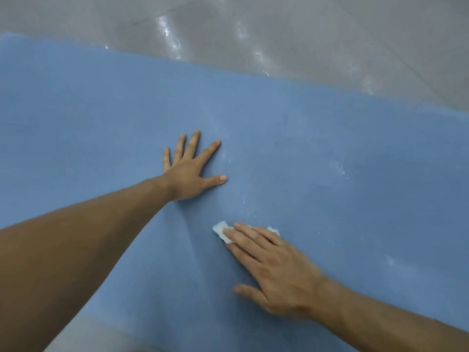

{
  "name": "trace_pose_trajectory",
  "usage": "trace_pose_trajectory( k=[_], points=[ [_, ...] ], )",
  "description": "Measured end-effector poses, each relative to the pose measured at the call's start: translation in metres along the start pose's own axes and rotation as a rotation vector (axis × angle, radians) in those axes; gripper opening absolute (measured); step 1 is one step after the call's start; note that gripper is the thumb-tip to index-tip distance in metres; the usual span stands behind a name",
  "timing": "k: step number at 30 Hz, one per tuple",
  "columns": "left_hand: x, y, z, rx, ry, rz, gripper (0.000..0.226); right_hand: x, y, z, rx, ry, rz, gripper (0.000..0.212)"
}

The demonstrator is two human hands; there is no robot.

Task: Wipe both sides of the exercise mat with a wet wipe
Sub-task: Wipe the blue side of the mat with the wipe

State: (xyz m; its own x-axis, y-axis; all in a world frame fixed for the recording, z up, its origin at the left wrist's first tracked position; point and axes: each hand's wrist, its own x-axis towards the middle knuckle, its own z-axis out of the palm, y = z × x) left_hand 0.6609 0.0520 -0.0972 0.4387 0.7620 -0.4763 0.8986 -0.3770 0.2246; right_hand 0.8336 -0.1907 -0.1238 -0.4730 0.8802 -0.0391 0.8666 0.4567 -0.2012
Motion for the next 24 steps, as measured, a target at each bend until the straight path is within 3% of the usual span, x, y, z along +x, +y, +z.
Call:
trace_pose_trajectory(
  k=[3, 9, 13, 16, 21, 24],
  points=[
    [-0.012, 0.009, 0.012, -0.018, 0.032, -0.016, 0.078, -0.018, -0.008, 0.001, -0.034, -0.017, -0.003, 0.076],
    [-0.016, 0.012, 0.015, -0.016, 0.046, -0.008, 0.07, -0.005, 0.082, -0.019, -0.011, 0.107, 0.619, 0.074],
    [-0.02, 0.014, 0.024, 0.004, 0.069, 0.003, 0.065, -0.009, 0.101, -0.02, 0.083, 0.064, 0.759, 0.084],
    [-0.022, 0.02, 0.03, -0.01, 0.098, 0.0, 0.062, -0.005, 0.072, -0.017, 0.151, 0.042, 0.652, 0.088],
    [-0.026, 0.023, 0.037, -0.014, 0.178, 0.018, 0.058, -0.027, -0.024, 0.002, 0.061, 0.018, 0.151, 0.076],
    [-0.027, 0.025, 0.041, -0.006, 0.209, 0.03, 0.058, -0.045, -0.042, 0.006, 0.023, -0.009, 0.058, 0.074]
  ],
)
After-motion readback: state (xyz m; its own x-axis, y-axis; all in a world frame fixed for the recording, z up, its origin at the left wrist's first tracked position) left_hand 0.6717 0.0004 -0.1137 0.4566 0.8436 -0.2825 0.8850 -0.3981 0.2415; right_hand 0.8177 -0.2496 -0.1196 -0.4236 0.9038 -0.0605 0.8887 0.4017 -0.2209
